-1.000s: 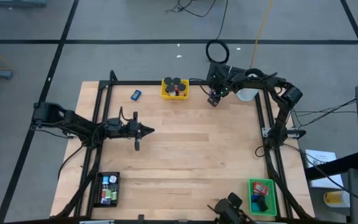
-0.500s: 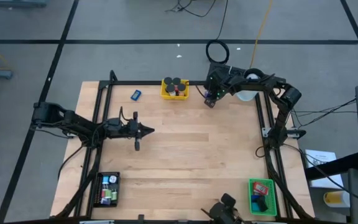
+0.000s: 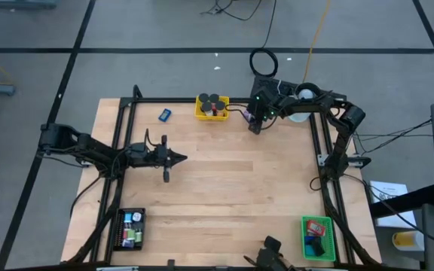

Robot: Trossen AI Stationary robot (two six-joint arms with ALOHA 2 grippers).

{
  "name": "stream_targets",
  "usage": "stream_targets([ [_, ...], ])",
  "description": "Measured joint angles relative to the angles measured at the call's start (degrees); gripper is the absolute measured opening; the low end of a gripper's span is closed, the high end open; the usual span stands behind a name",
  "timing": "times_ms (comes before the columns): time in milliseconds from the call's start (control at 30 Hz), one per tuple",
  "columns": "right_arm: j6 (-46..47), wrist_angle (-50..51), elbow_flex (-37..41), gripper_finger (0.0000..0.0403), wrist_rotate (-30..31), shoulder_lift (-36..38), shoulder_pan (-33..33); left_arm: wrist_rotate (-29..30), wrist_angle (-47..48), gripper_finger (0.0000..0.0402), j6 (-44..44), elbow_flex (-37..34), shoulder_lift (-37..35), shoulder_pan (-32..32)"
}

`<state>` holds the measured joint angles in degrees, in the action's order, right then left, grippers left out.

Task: Pick & Place Office items
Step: Put the purple charger adapter into the black bin

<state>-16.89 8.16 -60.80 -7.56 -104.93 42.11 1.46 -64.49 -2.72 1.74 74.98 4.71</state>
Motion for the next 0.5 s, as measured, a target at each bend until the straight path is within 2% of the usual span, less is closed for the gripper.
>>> stream_targets([
  [167, 0.16, -1.37, 0.0, 0.0125, 0.07, 0.0, 0.0, 0.02, 0.0, 0.0026, 0.15, 0.0, 0.0, 0.02],
  [367, 0.33, -1.55, 0.0, 0.0072, 0.18, 0.0, 0.0, 0.0, 0.0, 0.0011, 0.17, 0.0, 0.0, 0.01],
  [500, 0.09, -1.8, 0.0, 0.0053, 0.25, 0.0, 0.0, -0.01, 0.0, 0.0004, 0.02, 0.0, 0.0, 0.01],
])
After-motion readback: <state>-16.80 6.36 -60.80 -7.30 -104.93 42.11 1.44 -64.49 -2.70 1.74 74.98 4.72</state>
